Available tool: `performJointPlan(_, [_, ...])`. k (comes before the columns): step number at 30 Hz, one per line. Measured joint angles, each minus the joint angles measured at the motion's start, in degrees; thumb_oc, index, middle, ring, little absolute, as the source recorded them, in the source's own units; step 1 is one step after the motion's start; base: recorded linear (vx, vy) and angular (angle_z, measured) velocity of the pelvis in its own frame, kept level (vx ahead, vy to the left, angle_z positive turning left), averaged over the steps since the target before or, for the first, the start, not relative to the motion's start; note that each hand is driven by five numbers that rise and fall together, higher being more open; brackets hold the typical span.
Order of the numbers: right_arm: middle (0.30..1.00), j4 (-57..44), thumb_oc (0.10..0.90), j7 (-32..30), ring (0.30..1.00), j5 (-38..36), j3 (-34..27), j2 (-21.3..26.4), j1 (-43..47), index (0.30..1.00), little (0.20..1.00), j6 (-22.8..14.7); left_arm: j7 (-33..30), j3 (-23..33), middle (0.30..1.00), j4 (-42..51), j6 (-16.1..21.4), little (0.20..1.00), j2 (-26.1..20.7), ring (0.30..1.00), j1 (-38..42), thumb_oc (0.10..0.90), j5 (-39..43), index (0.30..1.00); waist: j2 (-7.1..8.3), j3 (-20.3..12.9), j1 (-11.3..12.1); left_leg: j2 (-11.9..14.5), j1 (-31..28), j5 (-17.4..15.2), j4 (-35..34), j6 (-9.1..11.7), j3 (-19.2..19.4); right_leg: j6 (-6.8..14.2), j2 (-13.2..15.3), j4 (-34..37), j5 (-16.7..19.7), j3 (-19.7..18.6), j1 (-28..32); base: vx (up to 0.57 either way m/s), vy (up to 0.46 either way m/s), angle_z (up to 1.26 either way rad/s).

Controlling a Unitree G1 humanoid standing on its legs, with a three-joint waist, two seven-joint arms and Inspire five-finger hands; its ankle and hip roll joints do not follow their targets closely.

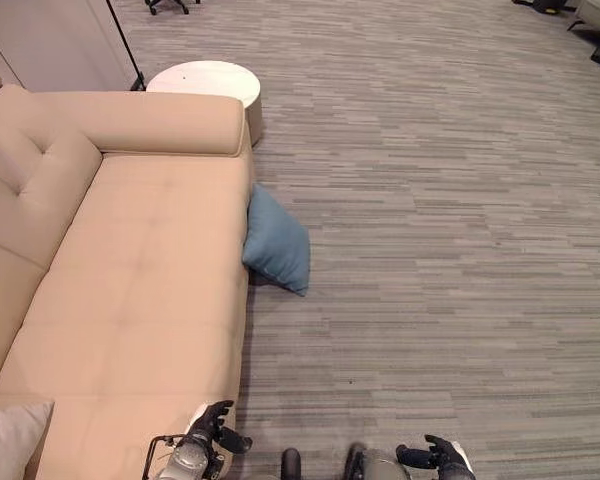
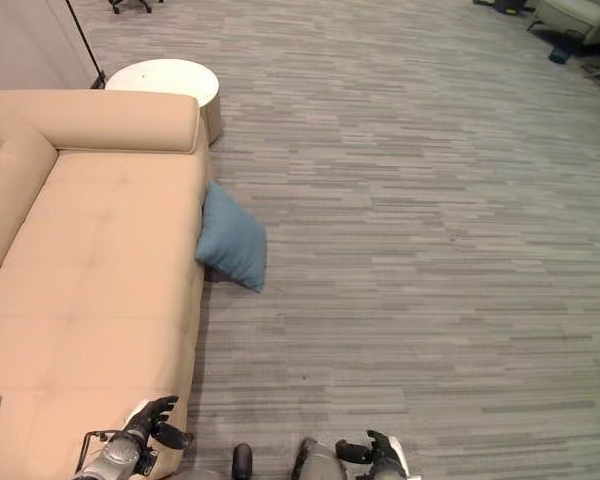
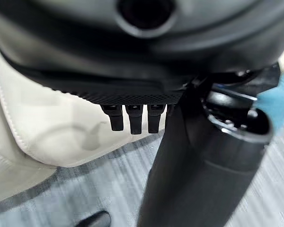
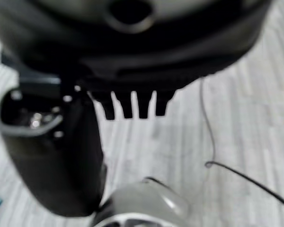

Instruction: Pick up all the scattered cushions and arrange them neatly on the sofa.

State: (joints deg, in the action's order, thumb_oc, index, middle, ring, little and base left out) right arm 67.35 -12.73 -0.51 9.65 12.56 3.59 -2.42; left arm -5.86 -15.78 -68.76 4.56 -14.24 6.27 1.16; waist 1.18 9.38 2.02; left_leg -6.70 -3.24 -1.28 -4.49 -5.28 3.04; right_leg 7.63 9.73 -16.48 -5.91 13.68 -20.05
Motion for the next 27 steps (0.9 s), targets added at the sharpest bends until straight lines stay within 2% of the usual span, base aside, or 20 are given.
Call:
performJointPlan(1, [0.900,-0.6,0.800,0.0,0.900,0.1,-0.1,-0.2,-0.1,0.900,0.900,-0.4,0.0,0.3,0.900,-1.0,-0.3,0.900,0.5,0.900,-0.5,0.800,0.0,0.900,-0.02,0.0,-0.8,-0.3,-0.9,-0.5,0.1,0.0,0.0,0.0,-0.3,5.4,4.0,0.1,-0.6,0.24,-0.083,0.06])
performJointPlan(2, [0.900,-0.6,0.800,0.0,0.900,0.1,-0.3,-0.3,0.0,0.900,0.900,-0.5,0.1,0.2,0.900,-0.8,-0.3,0.900,0.8,0.900,-1.3,0.800,0.0,0.900,-0.13,0.0,-1.3,-0.5,-2.0,-0.5,0.1,-0.1,0.0,-0.8,-0.7,8.2,6.2,0.3,-0.6,0.50,-0.201,0.31])
performJointPlan(3, [0.900,-0.5,0.800,-0.1,0.900,0.2,-0.6,-0.3,-0.5,0.900,0.900,-0.7,0.0,0.3,0.900,-0.9,-0.3,0.900,1.5,0.900,-1.9,0.800,0.0,0.900,-0.74,-0.3,-1.7,0.0,-3.7,-2.4,0.2,1.3,-0.7,-1.1,-1.0,11.0,9.1,0.2,-0.7,0.51,-0.231,0.35])
performJointPlan(4, [0.900,-0.1,0.800,-0.2,0.900,0.5,-0.6,-0.2,-0.5,0.900,0.900,-0.7,0.0,0.3,0.900,-1.1,-0.2,0.900,1.8,0.900,-2.1,0.800,0.0,0.900,-0.99,-0.7,-1.8,0.5,-4.7,-4.5,0.1,1.9,-0.8,-0.7,-1.3,12.0,10.0,0.2,-0.3,0.48,-0.217,0.34])
performJointPlan(5, [0.900,-0.2,0.800,-0.2,0.900,0.7,-0.5,-0.3,-0.7,0.900,0.900,-0.7,-0.1,0.3,0.900,-1.1,-0.2,0.900,1.8,0.900,-2.5,0.800,-0.1,0.900,-0.83,-0.8,-1.3,0.6,-6.0,-4.9,0.2,2.1,-1.5,-2.1,-1.5,12.8,11.6,0.6,0.6,0.22,-0.099,0.21])
performJointPlan(7, [0.900,-0.1,0.800,-0.3,0.900,1.7,-0.3,-0.2,-1.0,0.900,0.900,-0.6,-0.5,0.3,0.900,-0.9,-0.1,0.900,2.7,0.900,-4.0,0.800,-0.1,0.900,-1.99,-1.3,-1.5,2.3,-8.5,-5.4,0.9,3.1,-2.7,-5.4,-2.5,12.7,16.4,1.1,3.2,0.26,-0.191,0.27])
performJointPlan(8, [0.900,0.7,0.800,-0.4,0.900,1.9,-0.3,-0.2,-0.8,0.900,0.900,-0.3,-0.6,0.3,0.900,-0.8,-0.1,0.900,3.6,0.900,-4.0,0.800,-0.1,0.900,-2.71,-1.7,-1.3,3.7,-7.0,-5.7,7.9,4.5,-3.8,-7.6,-3.9,14.3,15.0,2.1,6.8,0.30,-0.287,0.32])
performJointPlan(10, [0.900,0.8,0.800,-0.6,0.900,2.0,0.0,-0.2,-1.0,0.900,0.900,-0.3,-1.0,0.5,0.900,-0.7,0.1,0.900,3.3,0.900,-3.9,0.800,-0.1,0.900,-2.37,-1.8,-1.0,3.8,-4.2,-5.4,17.8,6.0,-3.3,-9.4,-4.4,16.9,15.0,2.4,10.7,0.18,-0.208,0.10])
performJointPlan(12, [0.900,0.8,0.800,-0.9,0.900,1.9,-0.1,0.1,-0.8,0.900,0.900,-0.4,-1.1,1.3,0.900,-0.7,0.2,0.900,3.3,0.900,-3.3,0.800,0.0,0.900,-1.79,-2.0,-0.8,4.2,3.1,-3.5,33.0,9.1,-3.4,-10.9,-5.0,19.1,13.8,2.2,13.4,0.20,-0.174,-0.14])
performJointPlan(13, [0.900,1.0,0.800,-1.2,0.900,1.7,-0.1,0.4,-0.5,0.900,0.900,-0.3,-1.1,1.5,0.900,0.3,0.3,0.900,3.4,0.900,-2.6,0.800,0.9,0.900,-1.34,-2.1,0.5,5.0,10.5,-1.5,46.0,11.8,-3.6,-12.2,-5.8,20.6,12.6,1.7,15.4,0.21,-0.132,-0.18])
performJointPlan(14, [0.900,1.3,0.800,-1.3,0.900,1.7,-0.1,0.4,-0.3,0.900,0.900,-0.2,-1.0,1.5,0.900,0.7,0.3,0.900,3.3,0.900,-2.1,0.800,1.1,0.900,-1.00,-1.9,0.5,5.2,12.7,-1.7,48.0,11.4,-3.8,-12.8,-6.0,21.1,12.2,1.7,16.5,0.16,-0.083,-0.19])
performJointPlan(16, [0.900,1.8,0.800,-1.4,0.900,1.5,0.2,0.3,0.1,0.900,0.900,-0.2,-1.0,1.3,0.900,1.9,0.4,0.900,3.1,0.900,-1.2,0.800,1.1,0.900,0.15,-1.3,0.5,5.8,16.0,-2.0,46.3,11.0,-3.5,-13.2,-6.2,21.3,11.8,2.1,18.3,0.25,-0.075,-0.08])
performJointPlan(17, [0.900,1.7,0.800,-1.6,0.900,1.5,0.4,0.4,0.7,0.900,0.900,-0.2,-0.8,1.3,0.900,2.8,0.3,0.900,3.2,0.900,-0.2,0.800,1.1,0.900,1.14,-0.8,0.1,6.1,19.4,-1.8,42.0,11.0,-3.5,-13.5,-6.2,21.7,10.4,1.9,19.9,0.33,-0.064,-0.11])
performJointPlan(19, [0.900,1.9,0.800,-2.0,0.900,1.5,0.7,0.5,0.9,0.900,0.900,-0.1,-0.7,0.0,0.900,3.4,0.3,0.900,3.4,0.900,1.1,0.800,1.0,0.900,1.91,-0.2,0.1,6.0,21.0,-1.5,34.9,11.0,-3.3,-13.0,-6.5,21.7,9.3,1.9,21.5,0.24,-0.001,-0.14])
performJointPlan(21, [0.900,2.0,0.800,-2.7,0.900,1.5,1.2,0.5,0.7,0.900,0.900,-0.2,-0.7,-0.8,0.900,3.6,0.3,0.900,3.9,0.900,1.2,0.800,1.0,0.900,2.06,-0.1,-0.1,5.8,21.1,-1.0,24.7,11.2,-3.1,-12.5,-7.1,21.7,7.8,1.9,23.3,0.25,0.023,-0.06])
performJointPlan(22, [0.900,2.1,0.800,-2.9,0.900,1.5,1.1,0.6,0.3,0.900,0.900,0.2,-0.5,-1.7,0.900,3.5,0.4,0.900,4.0,0.900,1.0,0.800,1.0,0.900,1.72,-0.2,0.0,5.4,21.2,0.7,17.5,10.9,-3.1,-12.1,-7.7,21.8,6.4,1.5,24.1,0.24,0.029,0.02])
performJointPlan(24, [0.900,2.2,0.800,-2.9,0.900,1.5,1.1,0.9,-0.5,0.900,0.900,0.5,-0.5,-1.5,0.900,3.6,0.4,0.900,4.4,0.900,1.2,0.800,1.1,0.900,0.85,0.1,0.3,5.4,20.4,3.7,12.6,11.1,-3.4,-11.5,-8.3,21.7,6.0,1.2,25.0,0.24,0.046,-0.16])
performJointPlan(26, [0.900,2.1,0.800,-2.9,0.900,1.6,1.2,1.4,-0.3,0.900,0.900,0.5,-0.5,-1.5,0.900,3.1,0.3,0.900,4.5,0.900,0.6,0.800,1.1,0.900,-1.20,-0.3,0.6,4.9,18.4,5.2,8.5,11.2,-3.5,-10.0,-8.8,21.7,4.6,-0.8,26.4,0.26,0.071,-0.45])
performJointPlan(27, [0.900,2.1,0.800,-2.8,0.900,1.8,1.2,2.0,-0.9,0.900,0.900,0.4,-0.5,-0.8,0.900,2.0,0.3,0.900,5.1,0.900,-0.4,0.800,1.1,0.900,-3.06,-1.3,0.7,5.2,15.4,5.1,6.0,11.1,-3.5,-8.8,-9.5,21.7,3.7,-1.9,27.5,0.33,0.096,-0.64])
